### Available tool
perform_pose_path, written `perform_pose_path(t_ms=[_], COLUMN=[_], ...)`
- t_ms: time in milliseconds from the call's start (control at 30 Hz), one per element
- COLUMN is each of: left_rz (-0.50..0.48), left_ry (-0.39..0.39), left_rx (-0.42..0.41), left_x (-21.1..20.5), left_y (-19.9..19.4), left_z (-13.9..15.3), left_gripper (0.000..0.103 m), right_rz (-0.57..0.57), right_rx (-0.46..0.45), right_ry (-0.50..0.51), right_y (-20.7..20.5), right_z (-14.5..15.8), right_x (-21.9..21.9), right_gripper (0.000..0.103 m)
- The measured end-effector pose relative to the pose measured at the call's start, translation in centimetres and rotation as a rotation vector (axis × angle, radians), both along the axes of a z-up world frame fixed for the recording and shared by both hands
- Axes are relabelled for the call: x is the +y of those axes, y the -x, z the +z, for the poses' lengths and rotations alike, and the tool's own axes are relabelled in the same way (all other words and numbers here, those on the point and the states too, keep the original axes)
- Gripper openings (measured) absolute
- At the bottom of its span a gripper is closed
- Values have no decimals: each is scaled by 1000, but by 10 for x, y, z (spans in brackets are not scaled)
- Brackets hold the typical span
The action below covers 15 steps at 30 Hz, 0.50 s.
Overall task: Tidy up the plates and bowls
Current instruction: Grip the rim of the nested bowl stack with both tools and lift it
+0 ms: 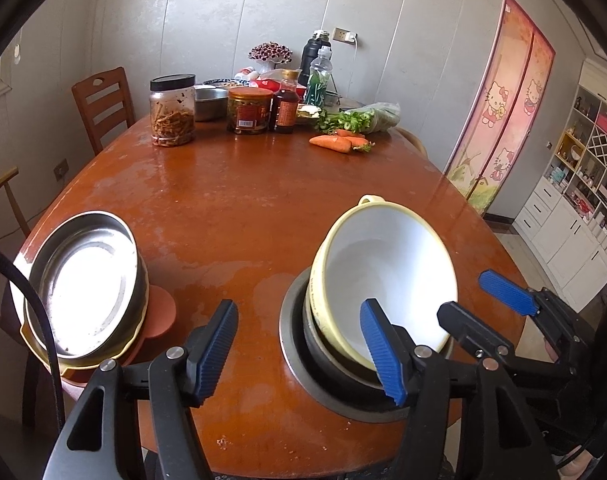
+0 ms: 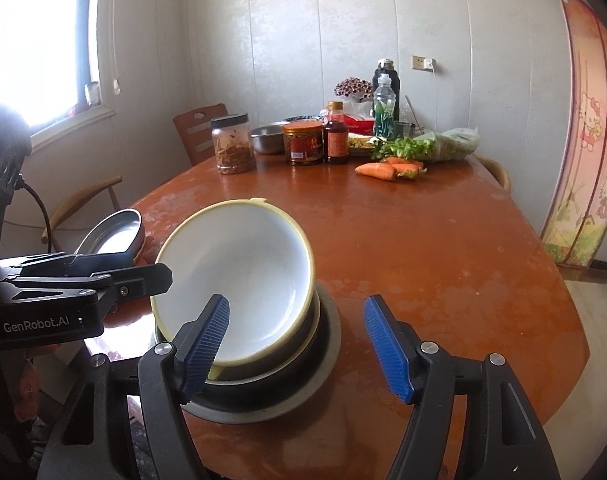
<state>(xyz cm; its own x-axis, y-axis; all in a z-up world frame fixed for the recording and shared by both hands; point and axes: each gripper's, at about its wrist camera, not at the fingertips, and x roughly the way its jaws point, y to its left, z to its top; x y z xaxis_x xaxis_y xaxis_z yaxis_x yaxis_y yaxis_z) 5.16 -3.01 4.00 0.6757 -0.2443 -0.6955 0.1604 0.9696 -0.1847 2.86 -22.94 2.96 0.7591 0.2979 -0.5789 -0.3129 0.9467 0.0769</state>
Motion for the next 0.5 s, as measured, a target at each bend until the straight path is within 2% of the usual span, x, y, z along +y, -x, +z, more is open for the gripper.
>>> perform_pose_path(t_ms=[400, 500], left_rz=[15, 27], left_ry=[16, -12], left_rx=[3, 1], left_x=[5, 4], left_y=[2, 3], left_z=[-4, -6], left_gripper=[75, 75], right_rz=[-17, -22], right_rx=[16, 29], right_ry=[-29, -34], right_y=[0, 1], right_z=[-1, -4], right_x=[-3, -5], right_gripper=[76, 77])
